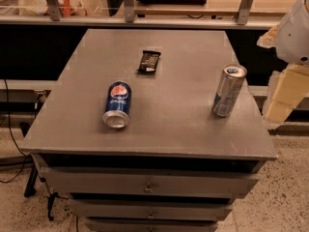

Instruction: Place pepsi can upright

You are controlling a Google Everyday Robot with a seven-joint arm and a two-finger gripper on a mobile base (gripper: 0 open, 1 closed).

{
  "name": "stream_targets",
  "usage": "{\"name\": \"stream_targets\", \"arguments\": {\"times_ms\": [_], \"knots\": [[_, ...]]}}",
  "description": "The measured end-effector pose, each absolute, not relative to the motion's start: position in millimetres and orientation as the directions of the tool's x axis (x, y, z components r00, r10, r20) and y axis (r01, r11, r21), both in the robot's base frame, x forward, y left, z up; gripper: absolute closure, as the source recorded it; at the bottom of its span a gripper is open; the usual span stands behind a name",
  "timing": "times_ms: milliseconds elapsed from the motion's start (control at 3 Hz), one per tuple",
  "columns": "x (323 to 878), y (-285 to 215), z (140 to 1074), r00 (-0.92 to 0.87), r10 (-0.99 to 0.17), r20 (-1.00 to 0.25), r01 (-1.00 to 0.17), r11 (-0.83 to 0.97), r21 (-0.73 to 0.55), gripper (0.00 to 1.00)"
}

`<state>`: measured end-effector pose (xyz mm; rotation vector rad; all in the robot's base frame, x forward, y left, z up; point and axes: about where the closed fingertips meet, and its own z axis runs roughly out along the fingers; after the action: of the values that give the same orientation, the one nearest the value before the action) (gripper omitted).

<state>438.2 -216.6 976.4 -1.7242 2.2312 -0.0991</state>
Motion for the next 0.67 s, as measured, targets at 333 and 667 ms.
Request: {"name": "stream_targets", "arguments": {"times_ms": [333, 667], "knots": [[438, -213, 978, -0.221, -0.952, -0.211, -0.929, 0.271, -0.251, 0.0], [439, -192, 982, -0.224, -0.95, -0.218, -0.929, 0.275, -0.247, 0.0]]}}
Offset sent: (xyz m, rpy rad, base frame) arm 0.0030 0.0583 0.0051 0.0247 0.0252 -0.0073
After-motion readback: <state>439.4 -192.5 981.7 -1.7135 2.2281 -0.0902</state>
